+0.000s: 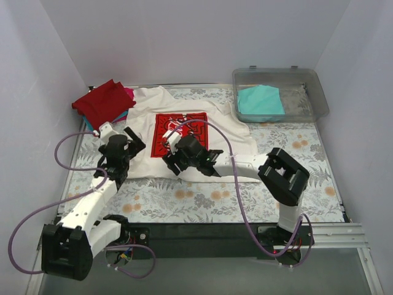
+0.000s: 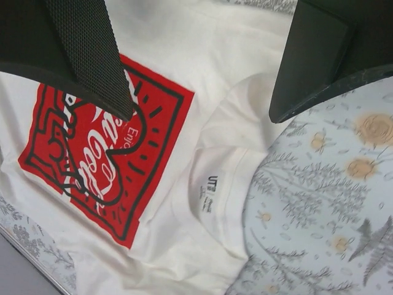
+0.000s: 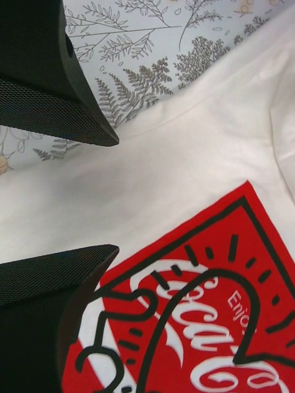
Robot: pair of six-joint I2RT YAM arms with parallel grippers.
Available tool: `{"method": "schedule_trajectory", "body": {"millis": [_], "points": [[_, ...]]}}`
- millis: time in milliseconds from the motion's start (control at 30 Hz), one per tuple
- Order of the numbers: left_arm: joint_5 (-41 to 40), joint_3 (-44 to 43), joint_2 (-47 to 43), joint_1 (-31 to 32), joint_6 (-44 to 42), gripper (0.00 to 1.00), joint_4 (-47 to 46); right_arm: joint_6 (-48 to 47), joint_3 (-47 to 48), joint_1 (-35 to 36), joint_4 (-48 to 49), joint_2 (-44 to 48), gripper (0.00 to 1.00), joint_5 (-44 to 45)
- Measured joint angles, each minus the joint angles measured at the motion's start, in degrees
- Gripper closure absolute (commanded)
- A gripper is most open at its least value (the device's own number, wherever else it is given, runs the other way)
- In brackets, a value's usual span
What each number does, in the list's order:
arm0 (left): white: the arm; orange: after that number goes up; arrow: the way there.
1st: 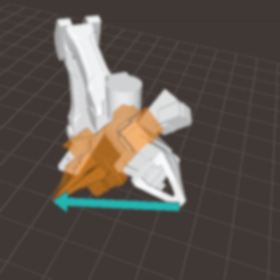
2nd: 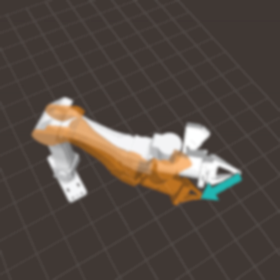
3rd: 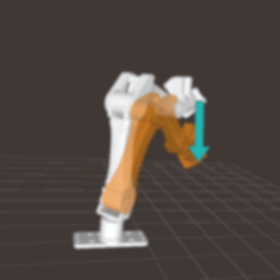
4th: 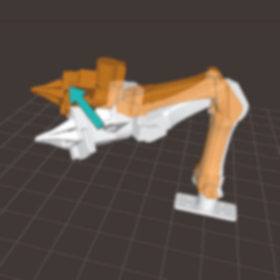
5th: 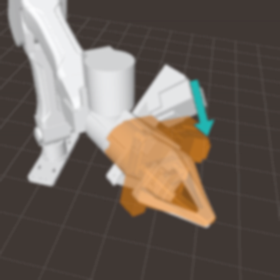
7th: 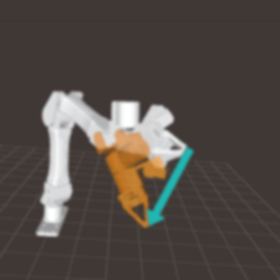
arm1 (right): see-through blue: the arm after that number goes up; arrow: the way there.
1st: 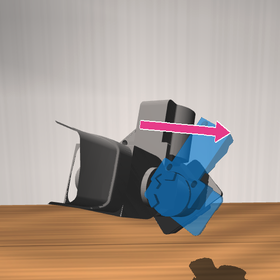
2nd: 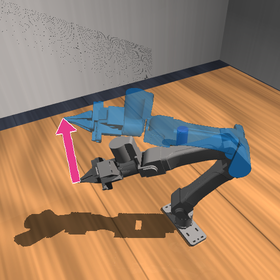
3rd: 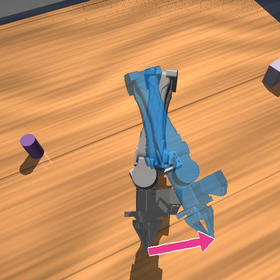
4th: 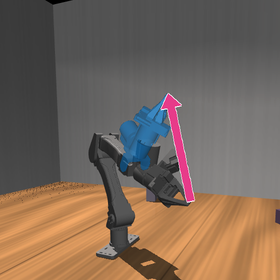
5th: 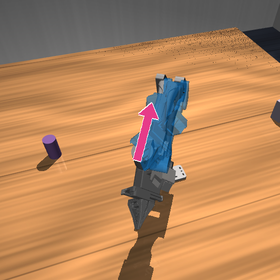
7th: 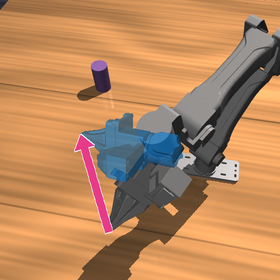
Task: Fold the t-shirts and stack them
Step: Flatten the tshirt out
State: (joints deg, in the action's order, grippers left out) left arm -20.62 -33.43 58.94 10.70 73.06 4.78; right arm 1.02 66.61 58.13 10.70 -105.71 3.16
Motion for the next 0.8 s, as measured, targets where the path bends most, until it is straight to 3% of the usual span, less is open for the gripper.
{"method": "schedule_trajectory", "body": {"millis": [267, 800], "points": [[-1.8, 5.8, -14.3, 0.0, 5.9, 0.14, 2.9, -2.5, 3.6, 4.1, 0.3, -4.8, 0.41, -0.8], [-2.4, 9.5, -17.2, 0.0, 9.2, 0.14, 4.7, -6.0, 8.0, 8.4, 2.1, -11.7, 0.51, -0.7]]}}
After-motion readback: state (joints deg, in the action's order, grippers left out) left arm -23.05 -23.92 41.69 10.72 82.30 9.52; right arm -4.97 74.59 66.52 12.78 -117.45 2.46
